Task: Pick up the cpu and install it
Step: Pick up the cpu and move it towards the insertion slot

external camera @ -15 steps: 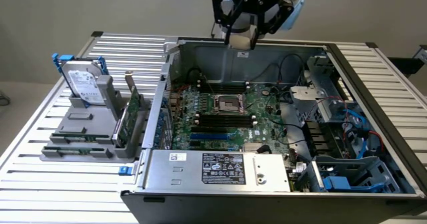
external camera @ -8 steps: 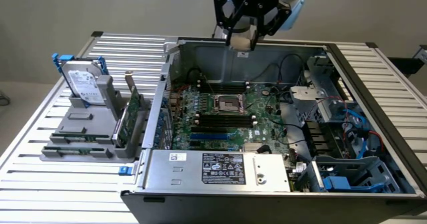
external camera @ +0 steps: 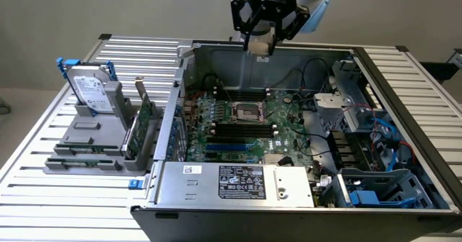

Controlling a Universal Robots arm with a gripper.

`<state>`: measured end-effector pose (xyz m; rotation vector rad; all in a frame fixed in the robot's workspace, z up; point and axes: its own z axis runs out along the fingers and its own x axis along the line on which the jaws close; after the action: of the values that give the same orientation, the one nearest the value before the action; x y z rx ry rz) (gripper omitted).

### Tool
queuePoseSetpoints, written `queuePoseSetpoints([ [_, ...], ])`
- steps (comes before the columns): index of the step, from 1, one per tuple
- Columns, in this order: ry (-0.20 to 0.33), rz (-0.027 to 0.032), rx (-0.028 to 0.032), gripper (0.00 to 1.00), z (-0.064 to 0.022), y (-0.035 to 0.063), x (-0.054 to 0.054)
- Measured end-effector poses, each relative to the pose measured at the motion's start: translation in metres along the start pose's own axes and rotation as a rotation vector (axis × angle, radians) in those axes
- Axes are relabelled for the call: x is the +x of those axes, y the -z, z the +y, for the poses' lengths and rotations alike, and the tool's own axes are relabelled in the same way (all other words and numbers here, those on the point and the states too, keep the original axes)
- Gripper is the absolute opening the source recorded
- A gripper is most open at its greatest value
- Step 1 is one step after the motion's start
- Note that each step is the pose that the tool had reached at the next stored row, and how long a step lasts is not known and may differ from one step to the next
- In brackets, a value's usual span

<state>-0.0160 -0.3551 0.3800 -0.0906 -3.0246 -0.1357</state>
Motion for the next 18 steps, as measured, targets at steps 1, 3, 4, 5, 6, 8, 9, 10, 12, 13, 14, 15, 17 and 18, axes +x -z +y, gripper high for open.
queuePoseSetpoints([
  [1,0.002,-0.0008,0.0006,0.55,0.0015,-0.002,0.0],
  [3,0.006,-0.0035,0.0027,0.55,0.0041,-0.0058,0.0],
  [4,0.009,-0.0054,0.0037,0.55,0.0053,-0.0077,-0.001],
  [5,0.011,-0.0074,0.0052,0.55,0.0064,-0.0095,-0.001],
  [6,0.014,-0.0096,0.0068,0.55,0.0073,-0.0112,-0.001],
  [8,0.022,-0.0146,0.0094,0.55,0.0093,-0.0147,-0.001],
  [9,0.025,-0.0172,0.0101,0.55,0.0103,-0.0166,-0.001],
  [10,0.028,-0.0197,0.0105,0.55,0.0111,-0.0186,0.0],
  [12,0.033,-0.0241,0.0108,0.55,0.0125,-0.0223,0.0],
  [13,0.035,-0.0267,0.011,0.55,0.0131,-0.0243,0.001],
  [14,0.037,-0.0296,0.011,0.55,0.0135,-0.0262,0.001],
  [15,0.039,-0.0331,0.011,0.55,0.0139,-0.0282,0.002],
  [17,0.041,-0.0397,0.011,0.55,0.0146,-0.0318,0.002],
  [18,0.042,-0.043,0.0109,0.55,0.0149,-0.0337,0.003],
])
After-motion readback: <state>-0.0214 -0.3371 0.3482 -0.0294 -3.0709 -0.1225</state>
